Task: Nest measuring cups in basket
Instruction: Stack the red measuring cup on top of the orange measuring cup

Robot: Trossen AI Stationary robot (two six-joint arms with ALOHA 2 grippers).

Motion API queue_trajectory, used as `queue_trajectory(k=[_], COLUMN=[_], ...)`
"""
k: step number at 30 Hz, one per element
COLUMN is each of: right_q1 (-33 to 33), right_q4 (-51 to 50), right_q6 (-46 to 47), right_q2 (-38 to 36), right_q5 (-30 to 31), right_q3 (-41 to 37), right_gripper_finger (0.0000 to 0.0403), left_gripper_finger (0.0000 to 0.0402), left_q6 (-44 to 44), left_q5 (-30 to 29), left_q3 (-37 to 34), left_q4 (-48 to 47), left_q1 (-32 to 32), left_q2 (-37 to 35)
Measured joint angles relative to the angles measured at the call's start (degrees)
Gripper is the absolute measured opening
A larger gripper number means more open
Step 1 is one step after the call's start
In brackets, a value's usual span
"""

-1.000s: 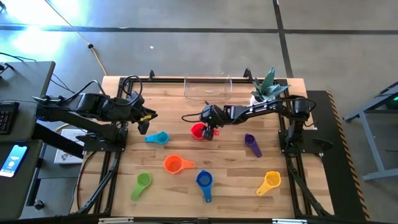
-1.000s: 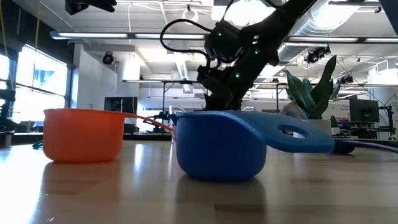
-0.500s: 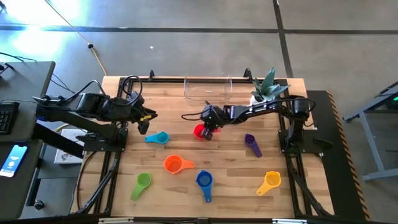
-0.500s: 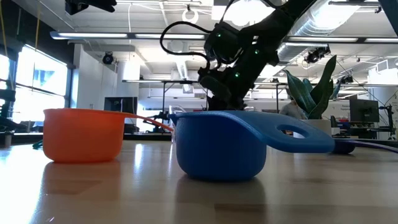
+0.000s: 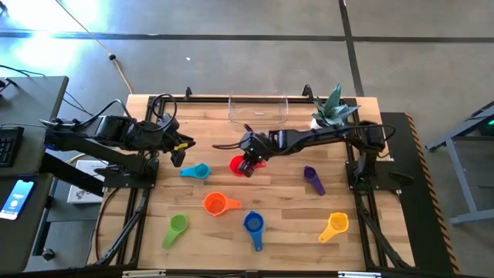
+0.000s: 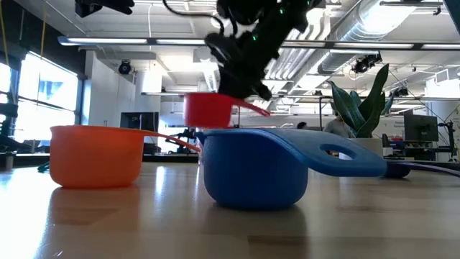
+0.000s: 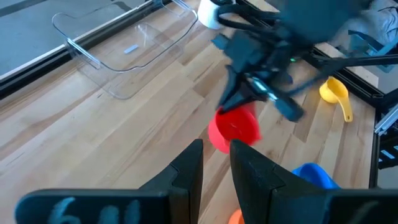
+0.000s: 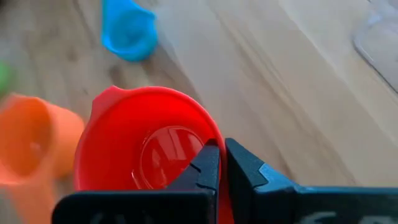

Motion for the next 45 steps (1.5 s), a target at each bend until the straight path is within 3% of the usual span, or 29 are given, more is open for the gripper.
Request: queue_trajectory(k=[8, 17, 22, 45], right_q1=[5.8, 11.1, 12.5, 11.9], right_q4=[0.5, 11.1, 17.0, 20.8], right_q6=[8.3, 17.5, 18.8, 19.9], right_q2=[0.0, 1.4, 4.5, 14.0], right_q5=[4.0, 7.6, 6.4, -1.8], right_q3=[6.8, 7.4, 7.4, 7.4], right_gripper_finger=[0.0001, 0.0001, 0.0001, 0.0], left_gripper_finger=[0.007, 0.007, 0.007, 0.007], left_q6=[-0.1, -0.2, -0.1, 0.0], left_q5=[-1.9, -3.0, -3.1, -3.1], left_q3=[0.0, 0.0, 0.0, 0.0], left_q4=[0.0, 0.1, 0.2, 0.3], left_q1=[0.0, 0.0, 0.0, 0.0], left_q2=[0.0, 0.0, 0.0, 0.0])
